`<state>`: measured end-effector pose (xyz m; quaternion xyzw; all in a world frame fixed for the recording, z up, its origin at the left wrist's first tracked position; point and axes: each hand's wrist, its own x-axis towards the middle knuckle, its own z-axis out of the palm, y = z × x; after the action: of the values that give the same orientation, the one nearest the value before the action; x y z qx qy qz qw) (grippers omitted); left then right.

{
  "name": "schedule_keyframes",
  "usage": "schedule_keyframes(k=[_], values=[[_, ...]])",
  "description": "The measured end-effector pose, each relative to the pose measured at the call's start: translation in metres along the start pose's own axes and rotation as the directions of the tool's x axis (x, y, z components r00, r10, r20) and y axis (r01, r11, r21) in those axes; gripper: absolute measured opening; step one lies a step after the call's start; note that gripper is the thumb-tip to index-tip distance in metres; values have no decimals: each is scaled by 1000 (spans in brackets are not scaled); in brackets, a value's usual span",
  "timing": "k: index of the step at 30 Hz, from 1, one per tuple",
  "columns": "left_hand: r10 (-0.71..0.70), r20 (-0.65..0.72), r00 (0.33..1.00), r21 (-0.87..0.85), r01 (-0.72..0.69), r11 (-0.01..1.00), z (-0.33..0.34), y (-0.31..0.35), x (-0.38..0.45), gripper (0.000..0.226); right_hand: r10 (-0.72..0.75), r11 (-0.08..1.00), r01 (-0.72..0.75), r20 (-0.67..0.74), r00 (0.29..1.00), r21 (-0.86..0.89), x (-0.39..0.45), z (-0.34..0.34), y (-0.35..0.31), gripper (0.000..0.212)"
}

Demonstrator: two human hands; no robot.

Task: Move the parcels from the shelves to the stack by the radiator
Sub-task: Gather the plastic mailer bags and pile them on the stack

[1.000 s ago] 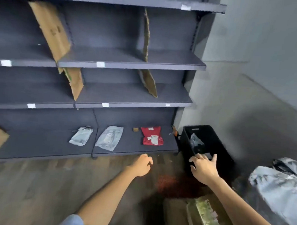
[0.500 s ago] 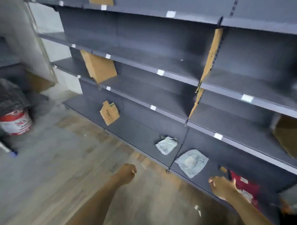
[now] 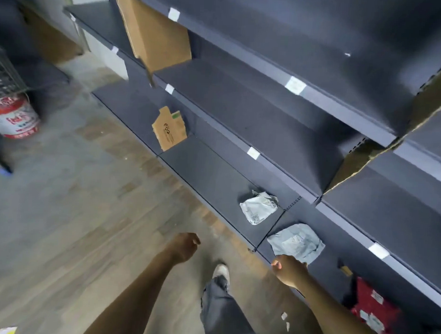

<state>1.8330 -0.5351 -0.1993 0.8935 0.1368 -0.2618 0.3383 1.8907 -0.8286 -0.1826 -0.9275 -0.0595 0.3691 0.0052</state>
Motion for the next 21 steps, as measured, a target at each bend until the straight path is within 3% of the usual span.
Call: schedule_keyframes(k=[4, 7, 13, 15, 18, 21], values=[[-129, -23, 991, -223, 120, 967, -27, 6, 63, 30, -40, 999, 43, 109, 993, -21, 79, -43, -5, 22], [-252, -24, 968, -479, 210, 852, -33, -2, 119, 26, -52, 999, 50, 132, 990, 17, 155, -59, -14, 25], [-405, 88, 910, -721, 339, 604, 24, -68, 229, 29, -59, 981, 28, 154, 986, 192, 317, 9, -55, 34], [-430, 137, 892, -741, 380, 553, 60, -92, 268, 29, -74, 986, 54, 122, 990, 160, 364, 53, -70, 17], [-378, 242, 893, -770, 414, 485, 114, -121, 326, 26, -102, 994, 103, 52, 993, -26, 432, 120, -77, 42], [-292, 277, 915, -726, 399, 560, 158, -145, 381, 25, -141, 967, 128, -46, 989, -219, 505, 161, -64, 57]])
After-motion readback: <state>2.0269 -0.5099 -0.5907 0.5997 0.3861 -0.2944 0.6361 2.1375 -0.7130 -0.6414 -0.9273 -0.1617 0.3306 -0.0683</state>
